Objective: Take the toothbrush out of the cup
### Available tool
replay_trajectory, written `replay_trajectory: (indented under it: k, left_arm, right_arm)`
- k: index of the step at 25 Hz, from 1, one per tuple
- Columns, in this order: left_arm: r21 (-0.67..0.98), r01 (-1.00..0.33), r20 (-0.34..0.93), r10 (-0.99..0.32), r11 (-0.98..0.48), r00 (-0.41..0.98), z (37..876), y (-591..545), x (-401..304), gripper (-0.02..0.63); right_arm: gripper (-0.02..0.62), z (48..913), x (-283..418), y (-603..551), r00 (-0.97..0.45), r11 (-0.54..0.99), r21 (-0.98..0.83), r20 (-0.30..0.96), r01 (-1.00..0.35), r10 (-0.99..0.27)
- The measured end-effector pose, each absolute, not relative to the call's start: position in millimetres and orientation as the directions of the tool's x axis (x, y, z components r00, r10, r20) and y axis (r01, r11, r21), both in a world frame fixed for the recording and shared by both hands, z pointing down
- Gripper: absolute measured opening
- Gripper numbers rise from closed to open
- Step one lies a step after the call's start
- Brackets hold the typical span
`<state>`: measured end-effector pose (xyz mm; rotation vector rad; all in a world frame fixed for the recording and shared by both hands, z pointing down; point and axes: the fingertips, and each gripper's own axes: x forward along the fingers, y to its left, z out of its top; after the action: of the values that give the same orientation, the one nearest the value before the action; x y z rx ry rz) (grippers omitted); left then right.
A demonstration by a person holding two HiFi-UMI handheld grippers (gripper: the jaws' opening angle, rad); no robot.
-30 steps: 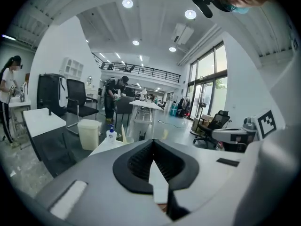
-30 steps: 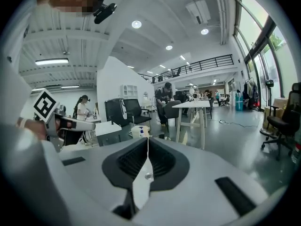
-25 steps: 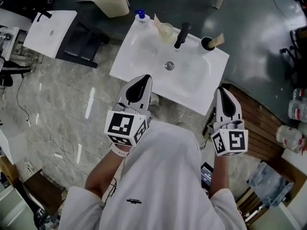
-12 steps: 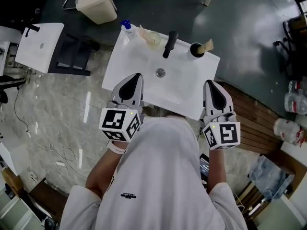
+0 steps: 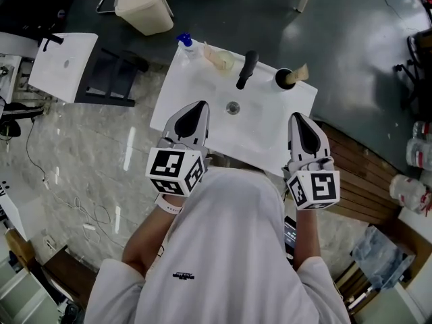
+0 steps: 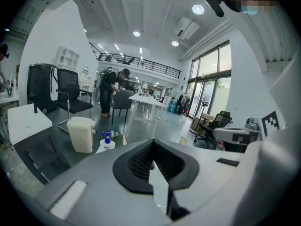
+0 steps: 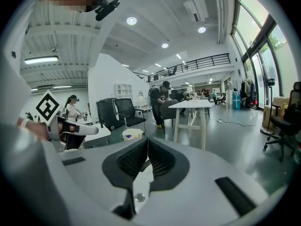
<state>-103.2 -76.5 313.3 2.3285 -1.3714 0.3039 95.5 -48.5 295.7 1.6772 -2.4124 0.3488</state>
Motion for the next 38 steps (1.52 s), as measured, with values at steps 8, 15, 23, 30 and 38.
replay_trajectory:
  k: [8,15,23,30,38]
  left_arm:
    - [0.249,-0.879,0.408,-0.778,-0.407,0.477,331.3,-113.0,-111.4,0.006]
    - [0.268,-0.881,0.425,-0.773,-0.39,0.471,356.6,-146.3,-113.1,0.009]
    - [0.26,-0.895,0.456,-0.772,-0.361,0.444,389.6,-182.1,-114.7,0.072]
    - [0.266,-0.909,0.486,-0.769,-0.322,0.415,417.1,-205.4,-116.1,0.078]
    - [0.267,-0.915,0.503,-0.766,-0.302,0.4,437.8,-226.8,-114.3,0.078]
  right_arm:
    - [0.008,306.9,88.7,-71.8,-0.351,0.332,-0.111,0.309,-0.937,-0.884]
    - [0.008,322.9,84.2,-95.9,-0.354,0.325,-0.139,0.344,-0.935,-0.87]
    - [0.008,349.3,82.9,-112.2,-0.363,0.324,-0.164,0.383,-0.932,-0.849]
    - [0.008,364.0,85.4,-121.5,-0.365,0.314,-0.187,0.406,-0.931,-0.838]
    - [0.008,379.5,87.1,-130.3,-0.366,0.305,-0.206,0.431,-0.93,-0.825]
